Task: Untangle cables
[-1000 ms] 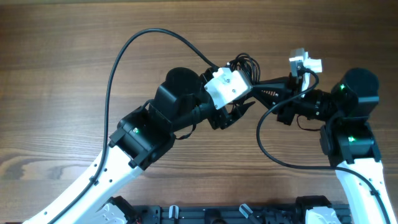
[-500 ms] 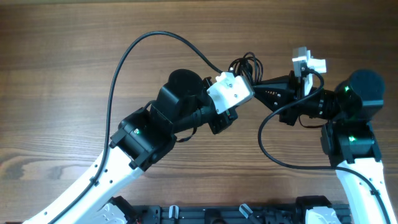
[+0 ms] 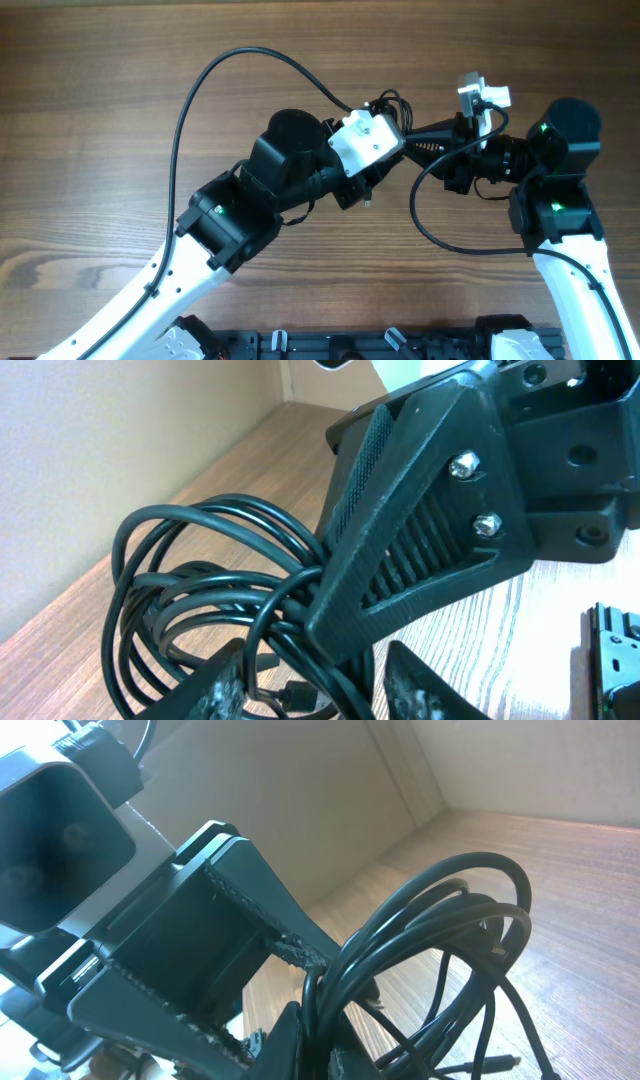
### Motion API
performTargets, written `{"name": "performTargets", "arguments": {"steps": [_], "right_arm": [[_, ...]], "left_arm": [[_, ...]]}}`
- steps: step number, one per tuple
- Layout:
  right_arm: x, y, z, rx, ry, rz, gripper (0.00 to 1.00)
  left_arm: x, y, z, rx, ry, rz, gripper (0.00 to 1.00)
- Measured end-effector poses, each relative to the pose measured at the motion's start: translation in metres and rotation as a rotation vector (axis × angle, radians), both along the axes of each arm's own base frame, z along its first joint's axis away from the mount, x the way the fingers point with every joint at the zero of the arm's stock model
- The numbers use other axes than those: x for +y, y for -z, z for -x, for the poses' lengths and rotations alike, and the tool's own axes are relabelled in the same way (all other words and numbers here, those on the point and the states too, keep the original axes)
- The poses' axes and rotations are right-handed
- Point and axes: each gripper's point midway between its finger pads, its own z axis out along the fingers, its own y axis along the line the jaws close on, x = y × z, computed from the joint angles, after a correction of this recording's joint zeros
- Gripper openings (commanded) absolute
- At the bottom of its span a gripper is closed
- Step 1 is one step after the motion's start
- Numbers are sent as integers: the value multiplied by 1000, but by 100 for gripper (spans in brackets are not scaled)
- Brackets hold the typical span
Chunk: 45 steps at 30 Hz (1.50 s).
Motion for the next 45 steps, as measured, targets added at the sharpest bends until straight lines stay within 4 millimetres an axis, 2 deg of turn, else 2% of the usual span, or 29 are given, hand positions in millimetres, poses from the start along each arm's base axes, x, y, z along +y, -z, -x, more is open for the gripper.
{"name": "performTargets", "arguments": {"steps": [3, 4, 7, 8, 10, 15, 22, 36, 45], "right_arm": [[0, 0, 0, -10, 0, 2, 4], [0, 0, 0, -13, 1, 3, 4], [0, -3, 1, -40, -7, 1, 4], [0, -4, 1, -45, -8, 1, 4], [1, -5, 1, -55, -13, 0, 4], [1, -10, 9, -101, -66, -7, 4], [2, -13, 18, -128, -125, -14, 4], [4, -7, 8, -69, -88, -15, 4], [3, -5, -11, 21, 28, -22, 4]], "left_arm": [[4, 0, -5, 5, -18, 3, 49], [5, 0, -6, 13, -22, 8, 48], [8, -2, -5, 52, 6, 42, 33], [7, -2, -3, 61, 20, 49, 24], [6, -3, 0, 72, 43, 58, 15], [7, -6, 1, 79, 48, 70, 6], [9, -6, 0, 76, 31, 63, 4], [42, 6, -37, 116, -337, 33, 4], [68, 5, -57, 144, -566, 80, 4]]}}
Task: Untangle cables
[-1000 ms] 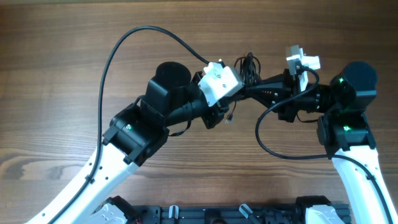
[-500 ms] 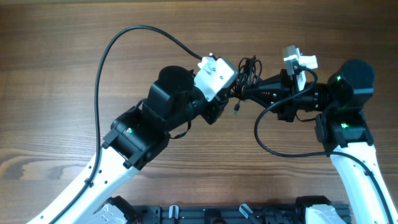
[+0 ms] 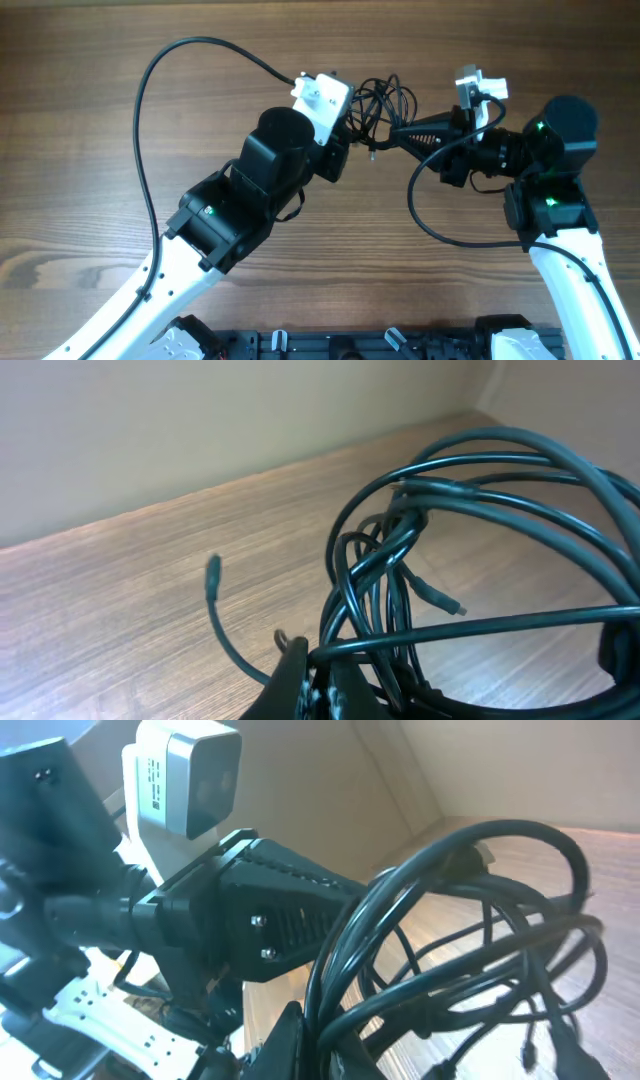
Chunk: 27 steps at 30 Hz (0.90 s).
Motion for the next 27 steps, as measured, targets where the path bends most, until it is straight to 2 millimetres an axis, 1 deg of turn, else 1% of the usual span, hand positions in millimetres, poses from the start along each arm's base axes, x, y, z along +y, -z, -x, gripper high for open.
{"name": "performTargets", "arguments": {"steps": [3, 6, 7, 9, 10, 11, 12, 13, 17, 19, 20, 21, 23, 24, 26, 27], "right_arm": [[-2, 4, -6, 51, 38, -1, 4], [-4, 13, -13, 128, 91, 5, 6], [-6, 18, -16, 167, 114, 9, 14], [-8, 25, -19, 229, 152, 14, 20], [-10, 26, -20, 240, 162, 14, 26], [-11, 27, -22, 247, 174, 14, 36], [-12, 28, -22, 255, 179, 14, 43], [-12, 28, -23, 254, 184, 15, 47], [-13, 29, -23, 258, 189, 16, 52], [-13, 29, -23, 257, 189, 16, 57], [-13, 28, -23, 256, 189, 16, 57], [-13, 28, -24, 251, 189, 15, 57], [-13, 25, -24, 243, 190, 11, 56], [-12, 22, -25, 227, 189, 6, 56], [-10, 12, -22, 173, 158, -8, 52], [-8, 7, -18, 151, 131, -15, 52]], "left_arm": [[4, -3, -4, -1, -47, 27, 4], [5, -11, -10, -19, -83, 69, 4], [5, -12, -12, -20, -95, 83, 4], [6, -17, -17, -36, -127, 114, 4], [14, -20, -23, -51, -168, 122, 4], [25, -26, -31, -72, -220, 137, 4], [32, -29, -36, -86, -250, 146, 4], [33, -32, -37, -94, -258, 154, 4], [32, -34, -37, -104, -257, 161, 4], [29, -33, -36, -115, -221, 121, 4], [24, -31, -33, -122, -174, 81, 4], [20, -29, -31, -127, -133, 51, 4], [4, -22, -20, -153, 24, -45, 4], [-1, -20, -16, -165, 80, -81, 4], [-6, -14, -10, -185, 154, -146, 4], [-8, -12, -8, -207, 193, -189, 4]]}}
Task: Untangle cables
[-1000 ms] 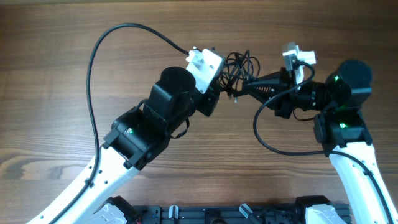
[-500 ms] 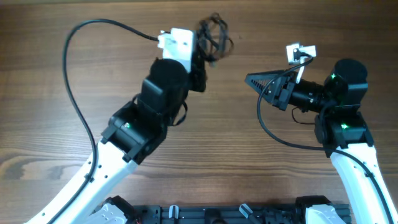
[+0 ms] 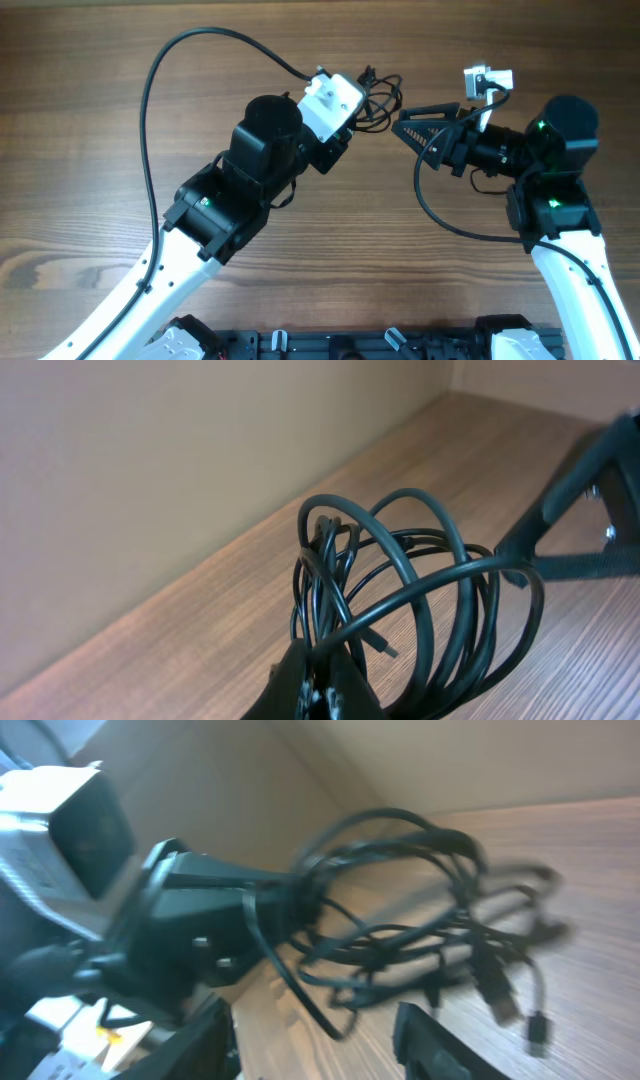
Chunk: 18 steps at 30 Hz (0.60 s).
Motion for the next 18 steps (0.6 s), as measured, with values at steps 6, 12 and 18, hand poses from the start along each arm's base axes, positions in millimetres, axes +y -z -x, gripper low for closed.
{"name": "performTargets", "arguments": {"steps": [6, 12, 18], "right_arm": [[5, -9, 15, -48, -92, -14, 52], [8, -17, 24, -105, -153, -20, 52], [9, -17, 30, -106, -184, -22, 52]], "left_arm": [[-2, 1, 2, -58, 54, -81, 4], [-14, -1, 11, -55, 138, -59, 4], [-33, -14, 26, -78, 276, 8, 4]]}}
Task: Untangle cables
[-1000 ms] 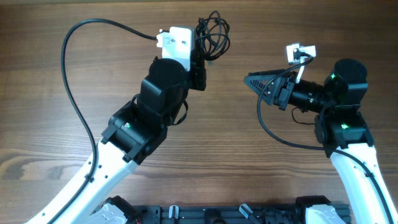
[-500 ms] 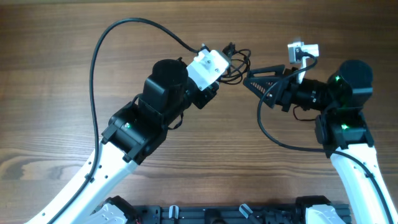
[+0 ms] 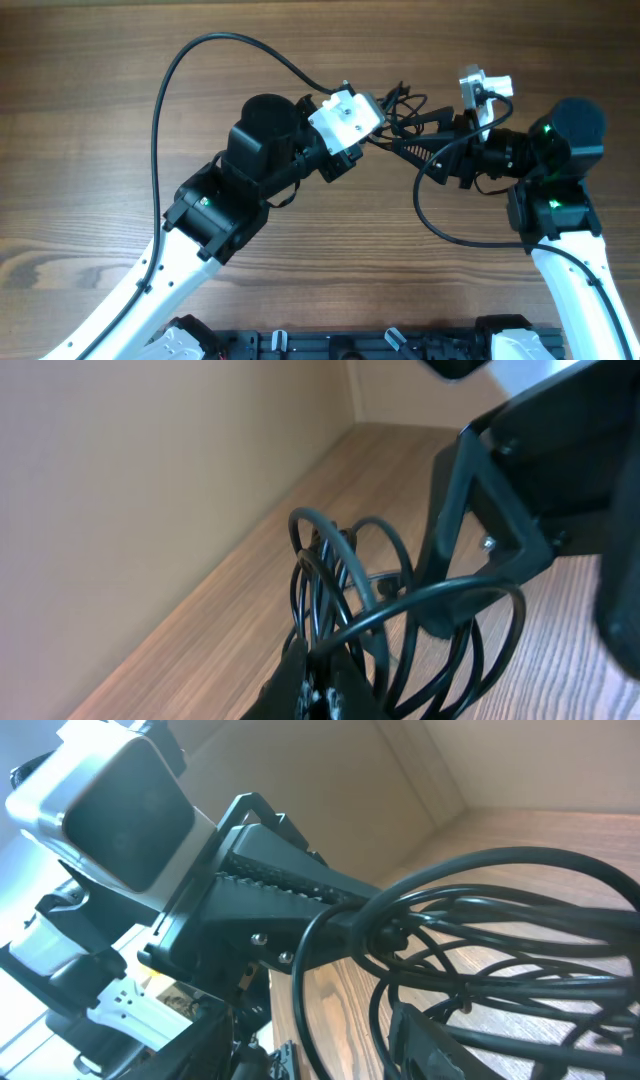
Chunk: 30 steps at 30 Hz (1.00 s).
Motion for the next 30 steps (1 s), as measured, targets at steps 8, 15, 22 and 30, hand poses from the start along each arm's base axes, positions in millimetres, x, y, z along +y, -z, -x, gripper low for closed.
{"name": "performTargets", "arguments": {"steps": [8, 15, 22, 30], "right_arm": [[11, 0, 14, -18, -76, 2, 5], [11, 0, 10, -19, -57, 3, 4], [1, 30, -27, 178, 191, 49, 4], [-10, 51, -41, 291, 318, 89, 38]], "left_arm": [[-6, -10, 3, -26, 39, 33, 4], [2, -7, -10, 8, -77, 48, 4], [29, 2, -33, 87, -337, 89, 4], [71, 4, -57, 126, -631, 179, 4]]}}
